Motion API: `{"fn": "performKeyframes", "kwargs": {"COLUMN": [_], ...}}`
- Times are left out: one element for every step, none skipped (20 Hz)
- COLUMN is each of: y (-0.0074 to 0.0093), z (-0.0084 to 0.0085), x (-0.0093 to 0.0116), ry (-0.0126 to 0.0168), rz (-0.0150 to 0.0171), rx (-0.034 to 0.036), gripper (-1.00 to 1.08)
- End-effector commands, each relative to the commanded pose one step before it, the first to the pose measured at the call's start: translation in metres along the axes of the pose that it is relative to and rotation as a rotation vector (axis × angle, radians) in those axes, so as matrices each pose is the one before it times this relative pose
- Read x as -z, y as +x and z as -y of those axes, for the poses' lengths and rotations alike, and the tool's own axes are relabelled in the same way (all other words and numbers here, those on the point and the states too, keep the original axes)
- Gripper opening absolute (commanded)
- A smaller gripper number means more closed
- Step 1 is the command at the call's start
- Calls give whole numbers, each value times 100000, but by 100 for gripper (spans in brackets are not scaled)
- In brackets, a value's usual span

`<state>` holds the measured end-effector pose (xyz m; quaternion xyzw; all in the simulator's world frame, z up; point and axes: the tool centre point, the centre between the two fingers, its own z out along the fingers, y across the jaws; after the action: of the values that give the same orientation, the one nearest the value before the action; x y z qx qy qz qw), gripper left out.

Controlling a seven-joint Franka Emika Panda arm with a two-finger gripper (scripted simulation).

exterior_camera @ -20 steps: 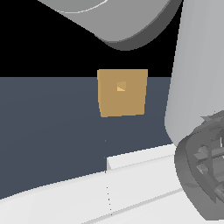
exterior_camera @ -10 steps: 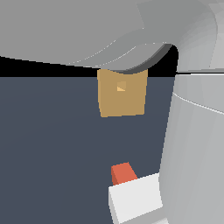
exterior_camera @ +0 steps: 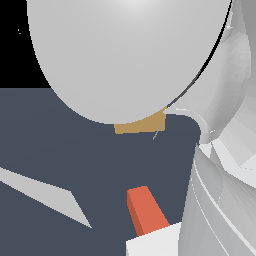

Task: Insert the peg into the horizontal hole in a box.

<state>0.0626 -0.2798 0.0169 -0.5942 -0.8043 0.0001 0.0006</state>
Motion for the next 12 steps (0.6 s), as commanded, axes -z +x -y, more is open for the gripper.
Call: {"fn": "performKeyframes", "kwargs": {"y": [-35, 0, 0, 0, 0, 0, 0, 0, 44, 23, 70, 79], "z": [-41, 0, 0, 0, 0, 0, 0, 0, -2, -8, -23, -8], "x": [29, 0, 0, 0, 0, 0, 0, 0, -19, 7, 22, 24], "ry": [-88, 0, 0, 0, 0, 0, 0, 0, 42, 0, 0, 11], "rz": [74, 0, 0, 0, 0, 0, 0, 0, -49, 0, 0, -14], "rx": [7, 0, 0, 0, 0, 0, 0, 0, 25, 0, 0, -67], "gripper": [-100, -100, -100, -100, -100, -100, -100, -100, -100, -100, -100, -100]}}
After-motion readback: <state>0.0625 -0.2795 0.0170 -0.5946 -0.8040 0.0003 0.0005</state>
